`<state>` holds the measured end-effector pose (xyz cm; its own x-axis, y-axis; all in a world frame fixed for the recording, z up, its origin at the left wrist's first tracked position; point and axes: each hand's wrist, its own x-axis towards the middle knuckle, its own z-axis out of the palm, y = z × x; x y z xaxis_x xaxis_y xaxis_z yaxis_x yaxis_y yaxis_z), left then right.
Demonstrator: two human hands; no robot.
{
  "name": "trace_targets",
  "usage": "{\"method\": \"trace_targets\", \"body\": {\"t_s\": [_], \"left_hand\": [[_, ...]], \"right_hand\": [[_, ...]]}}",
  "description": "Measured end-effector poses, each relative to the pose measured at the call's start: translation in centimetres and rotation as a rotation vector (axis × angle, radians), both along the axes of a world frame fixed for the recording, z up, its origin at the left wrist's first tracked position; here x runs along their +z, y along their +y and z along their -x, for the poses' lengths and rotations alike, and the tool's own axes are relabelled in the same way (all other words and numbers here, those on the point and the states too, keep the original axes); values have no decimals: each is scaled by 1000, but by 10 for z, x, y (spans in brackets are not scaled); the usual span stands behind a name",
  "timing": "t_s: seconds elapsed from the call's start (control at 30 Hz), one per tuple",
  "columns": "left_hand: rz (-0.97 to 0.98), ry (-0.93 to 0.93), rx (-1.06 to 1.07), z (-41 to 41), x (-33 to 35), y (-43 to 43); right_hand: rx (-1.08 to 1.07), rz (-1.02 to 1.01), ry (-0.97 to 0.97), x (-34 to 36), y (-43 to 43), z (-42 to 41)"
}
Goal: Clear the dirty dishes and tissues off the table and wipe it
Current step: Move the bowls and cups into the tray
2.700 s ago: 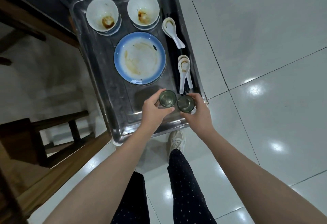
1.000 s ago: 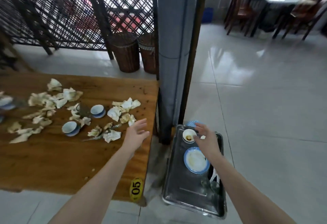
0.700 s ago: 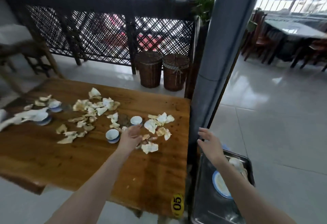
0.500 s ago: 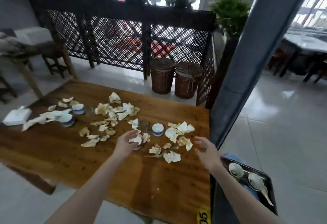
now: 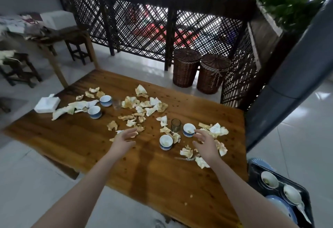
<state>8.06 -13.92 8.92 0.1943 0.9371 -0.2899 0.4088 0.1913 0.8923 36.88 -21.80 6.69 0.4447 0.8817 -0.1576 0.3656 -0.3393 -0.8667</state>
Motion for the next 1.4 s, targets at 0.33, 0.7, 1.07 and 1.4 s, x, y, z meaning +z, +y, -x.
{"method": "trace_targets", "body": {"t_s": [0.33, 0.7, 1.07, 1.4], "left_hand": [[56, 42, 10, 18, -15, 69], [135, 84, -44, -6, -50, 177], [213, 63, -114, -10, -84, 222], [277, -18, -126, 21, -91, 266]], "right_hand": [[-12, 9, -34, -23, 61, 7], [-52, 126, -9, -63, 139, 9], [-172, 287, -52, -109, 180, 17], [-174, 137, -20, -91, 228, 52]]}}
